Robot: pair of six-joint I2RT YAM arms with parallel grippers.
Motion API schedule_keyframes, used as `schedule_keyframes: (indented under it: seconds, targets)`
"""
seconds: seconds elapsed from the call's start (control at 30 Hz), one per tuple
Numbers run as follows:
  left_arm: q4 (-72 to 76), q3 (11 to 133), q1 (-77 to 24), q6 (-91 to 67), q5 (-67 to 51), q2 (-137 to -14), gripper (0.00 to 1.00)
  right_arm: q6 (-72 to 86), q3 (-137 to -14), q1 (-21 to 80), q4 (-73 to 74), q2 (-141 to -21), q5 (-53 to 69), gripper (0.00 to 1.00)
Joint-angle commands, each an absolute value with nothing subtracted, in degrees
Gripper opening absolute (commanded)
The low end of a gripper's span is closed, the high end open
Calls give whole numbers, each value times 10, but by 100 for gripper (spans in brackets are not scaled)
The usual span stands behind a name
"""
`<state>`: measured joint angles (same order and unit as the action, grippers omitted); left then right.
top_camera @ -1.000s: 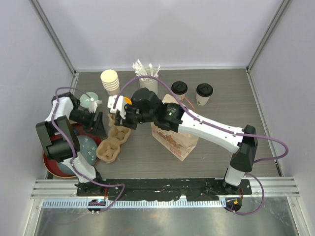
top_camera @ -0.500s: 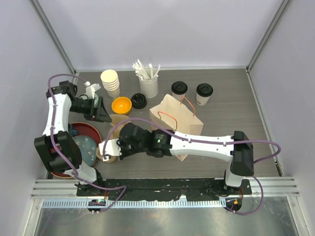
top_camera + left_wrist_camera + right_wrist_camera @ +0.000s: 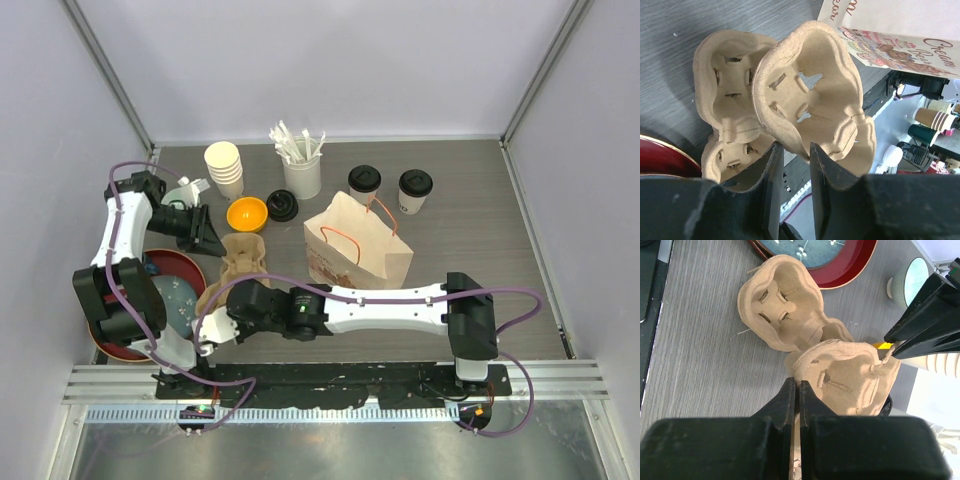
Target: Pack the takeout coffee
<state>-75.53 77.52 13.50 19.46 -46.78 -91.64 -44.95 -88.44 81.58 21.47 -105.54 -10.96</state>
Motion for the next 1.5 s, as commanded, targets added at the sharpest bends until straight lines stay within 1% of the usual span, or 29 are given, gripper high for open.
schedule_keyframes:
  seconds: [0.0, 0.07, 0.1, 0.2, 0.3, 0.37, 0.47, 0.57, 0.6, 0.63, 0.8, 0.83, 0.87, 0.9, 0.93, 0.97, 1.0, 1.03, 1.17, 1.27, 1.3, 1.33, 1.37, 1.4, 1.47]
  targets:
    - [-762, 766, 130, 202, -484, -916, 29, -461, -914, 817, 190, -1046, -126, 1]
    - [-759, 762, 128, 202, -484, -919, 30, -462, -915, 817, 185, -1044, -120, 1]
    - [-756, 758, 128, 202, -483, -921, 33, -462, -916, 817, 185, -1044, -120, 1]
    - [-745, 754, 128, 193, -483, -931, 37, -466, -918, 818, 185, -1045, -112, 1]
    - [-732, 751, 126, 178, -482, -939, 40, -471, -927, 824, 192, -1052, -113, 1]
    - [-726, 751, 123, 171, -481, -944, 39, -475, -933, 827, 197, -1056, -116, 1]
    - [-729, 751, 120, 171, -487, -951, 33, -480, -936, 829, 199, -1060, -119, 1]
    - [-735, 754, 120, 173, -499, -954, 18, -481, -942, 829, 208, -1066, -108, 1]
    - [-738, 757, 120, 177, -503, -954, 5, -481, -944, 829, 211, -1068, -107, 1]
    - [-743, 758, 120, 180, -508, -954, 0, -482, -944, 830, 213, -1070, -103, 1]
    - [-745, 759, 120, 185, -524, -937, 0, -466, -936, 823, 215, -1073, -83, 1]
    - [-742, 756, 120, 183, -520, -933, 0, -450, -934, 819, 215, -1076, -63, 4]
    - [-736, 751, 120, 182, -514, -930, 0, -440, -933, 810, 215, -1078, -52, 13]
    - [-723, 746, 120, 180, -497, -925, 0, -430, -933, 805, 215, -1081, -41, 19]
    - [-714, 741, 120, 178, -486, -922, 0, -420, -934, 798, 215, -1084, -26, 28]
    - [-708, 730, 120, 179, -477, -919, 0, -402, -936, 788, 215, -1086, -7, 47]
    - [-703, 725, 120, 183, -473, -918, 0, -394, -938, 785, 215, -1086, 18, 52]
    - [-705, 722, 120, 196, -475, -915, 0, -388, -940, 781, 214, -1087, 28, 64]
    - [-731, 722, 116, 229, -485, -912, 0, -360, -954, 766, 220, -1073, 93, 69]
    - [-737, 721, 113, 248, -488, -905, 0, -331, -975, 736, 242, -1062, 217, 74]
    - [-738, 721, 113, 250, -490, -903, 0, -318, -991, 726, 253, -1063, 303, 74]
    - [-740, 721, 111, 254, -493, -899, 0, -309, -998, 703, 265, -1063, 342, 83]
    - [-739, 722, 110, 256, -499, -895, 0, -301, -1004, 696, 266, -1064, 371, 86]
    - [-739, 722, 109, 257, -500, -893, 0, -294, -1012, 688, 269, -1065, 390, 86]
    - [-740, 725, 105, 254, -500, -889, 0, -295, -1015, 685, 278, -1066, 384, 88]
